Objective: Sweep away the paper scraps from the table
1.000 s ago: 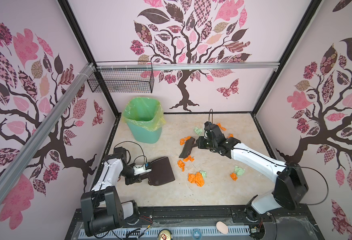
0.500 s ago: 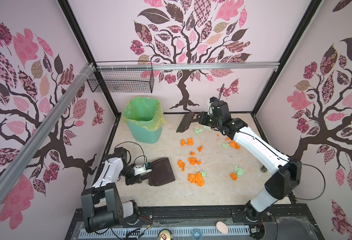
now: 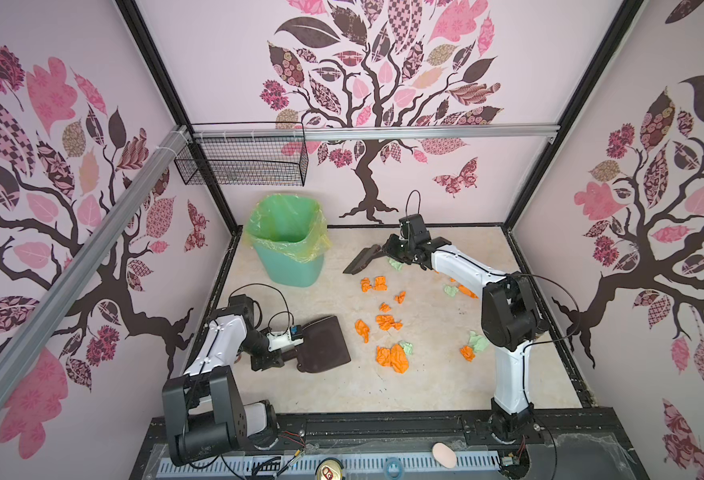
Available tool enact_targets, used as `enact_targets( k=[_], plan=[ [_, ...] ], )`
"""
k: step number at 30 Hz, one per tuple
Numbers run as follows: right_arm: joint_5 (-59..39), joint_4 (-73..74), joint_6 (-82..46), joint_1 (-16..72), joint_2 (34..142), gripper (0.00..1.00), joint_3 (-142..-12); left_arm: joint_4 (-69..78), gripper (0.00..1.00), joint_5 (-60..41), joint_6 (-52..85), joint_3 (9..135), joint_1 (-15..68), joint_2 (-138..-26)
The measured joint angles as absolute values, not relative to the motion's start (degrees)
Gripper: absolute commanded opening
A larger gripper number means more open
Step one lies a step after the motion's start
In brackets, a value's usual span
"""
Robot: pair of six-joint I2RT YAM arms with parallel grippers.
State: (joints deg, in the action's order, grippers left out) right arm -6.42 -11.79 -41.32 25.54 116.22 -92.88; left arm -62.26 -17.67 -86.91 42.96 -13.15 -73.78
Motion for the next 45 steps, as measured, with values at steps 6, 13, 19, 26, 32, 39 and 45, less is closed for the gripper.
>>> enact_targets(
  k=[6,13,19,26,32,39,45],
  plan=[
    [-6.8,-9.0,-39.6,25.5,103.8,0.00,-77.7,-62.2,0.08,-17.6,-87.0,43.3,-13.1,-74.5],
    [-6.9,-10.3,-37.0,25.5,88.6,0.00,-62.1,-61.3,0.08,-17.6,-87.0,44.1,-13.1,-77.2],
    [-5.5,-17.4,-35.8,25.5,76.5,0.00,-56.1,-60.9,0.07,-17.3,-86.8,45.4,-12.0,-77.7],
    [-2.3,-27.8,-33.3,25.5,68.0,0.00,-60.1,-60.2,0.06,-16.4,-86.3,47.7,-10.4,-79.7],
    [3.4,-38.6,-24.0,25.5,74.5,0.00,-80.5,-57.9,0.05,-12.7,-87.2,48.8,-8.6,-82.5],
    [17.2,-55.8,-10.7,25.5,85.5,0.00,-98.6,-56.0,0.05,-5.8,-89.2,56.4,-6.2,-88.4],
    [25.3,-67.8,-4.8,28.0,93.1,0.00,-104.2,-55.2,0.05,0.8,-89.8,59.3,-0.1,-90.1]
  ],
)
